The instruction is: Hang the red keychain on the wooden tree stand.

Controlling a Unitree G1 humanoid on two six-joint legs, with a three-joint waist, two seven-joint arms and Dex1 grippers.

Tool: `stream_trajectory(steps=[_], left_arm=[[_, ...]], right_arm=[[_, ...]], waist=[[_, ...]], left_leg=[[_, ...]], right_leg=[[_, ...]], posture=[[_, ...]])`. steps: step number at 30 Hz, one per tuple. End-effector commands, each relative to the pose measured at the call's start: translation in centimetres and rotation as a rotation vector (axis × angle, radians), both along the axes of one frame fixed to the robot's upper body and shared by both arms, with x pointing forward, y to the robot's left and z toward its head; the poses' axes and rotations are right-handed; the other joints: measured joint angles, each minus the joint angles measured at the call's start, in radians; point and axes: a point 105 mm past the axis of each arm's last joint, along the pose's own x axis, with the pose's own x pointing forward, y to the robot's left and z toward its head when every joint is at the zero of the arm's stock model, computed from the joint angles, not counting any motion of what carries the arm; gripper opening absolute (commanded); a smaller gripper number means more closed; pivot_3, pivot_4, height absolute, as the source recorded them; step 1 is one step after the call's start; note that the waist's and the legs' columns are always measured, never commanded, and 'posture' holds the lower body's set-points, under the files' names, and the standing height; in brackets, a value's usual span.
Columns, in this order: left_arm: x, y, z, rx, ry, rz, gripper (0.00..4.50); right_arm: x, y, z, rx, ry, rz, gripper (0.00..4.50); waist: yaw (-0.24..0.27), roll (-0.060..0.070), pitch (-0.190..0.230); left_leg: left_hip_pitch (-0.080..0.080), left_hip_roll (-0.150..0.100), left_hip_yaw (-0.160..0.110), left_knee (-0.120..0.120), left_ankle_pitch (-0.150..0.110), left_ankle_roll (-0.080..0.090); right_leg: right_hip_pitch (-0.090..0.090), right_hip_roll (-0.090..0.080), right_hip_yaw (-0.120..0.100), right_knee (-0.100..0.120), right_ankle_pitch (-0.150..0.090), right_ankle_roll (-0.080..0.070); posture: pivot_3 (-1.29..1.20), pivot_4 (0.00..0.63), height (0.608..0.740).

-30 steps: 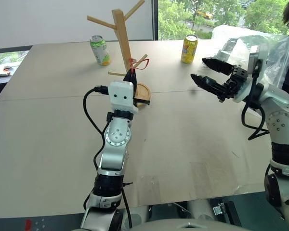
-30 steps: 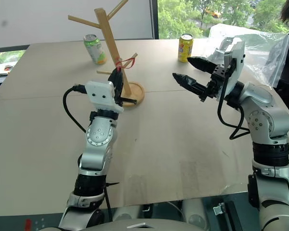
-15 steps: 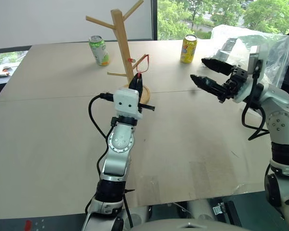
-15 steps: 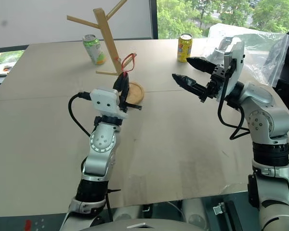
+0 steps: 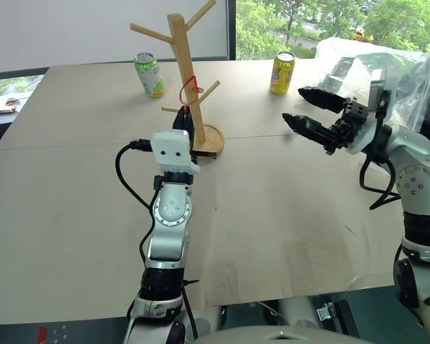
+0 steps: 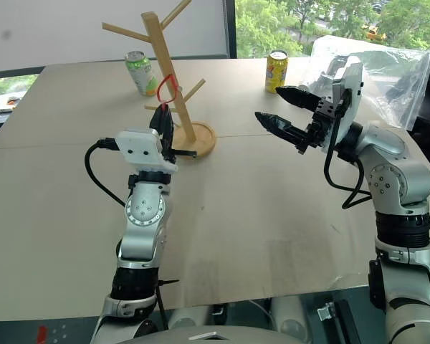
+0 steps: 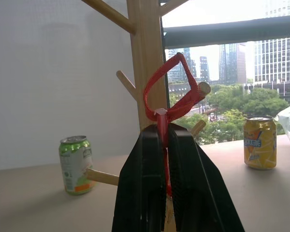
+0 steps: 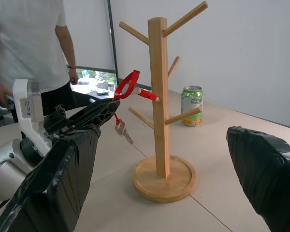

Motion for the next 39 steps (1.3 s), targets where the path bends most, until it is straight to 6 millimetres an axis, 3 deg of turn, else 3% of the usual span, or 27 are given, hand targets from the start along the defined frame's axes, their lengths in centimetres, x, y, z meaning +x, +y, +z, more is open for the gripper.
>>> stream_trajectory(steps=[1,19,39], left_arm=[[0.5,0.2,0.2,0.012,0.003,0.029,0.07],[-1.2,-2.2,1.0,0.018,-0.074,-0.116,0.07],[-1.5,-2.4,1.2,0.018,-0.083,-0.125,0.07]], right_arm=[[-0.6,0.2,1.3,0.012,-0.056,0.019,4.5],[-0.7,0.4,1.0,0.012,-0.052,0.023,4.5],[-0.9,0.4,0.6,0.011,-0.041,0.022,4.5]], waist=[[0.0,0.0,0.0],[0.0,0.0,0.0],[0.0,0.0,0.0]], left_leg=[[0.0,0.0,0.0,0.0,0.0,0.0],[0.0,0.0,0.0,0.0,0.0,0.0],[0.0,0.0,0.0,0.0,0.0,0.0]], right_leg=[[0.0,0.0,0.0,0.0,0.0,0.0],[0.0,-0.001,0.0,0.0,0.0,0.0],[0.0,0.0,0.0,0.0,0.0,0.0]], posture=[[0.0,0.15,0.74],[0.0,0.15,0.74],[0.0,0.15,0.74]])
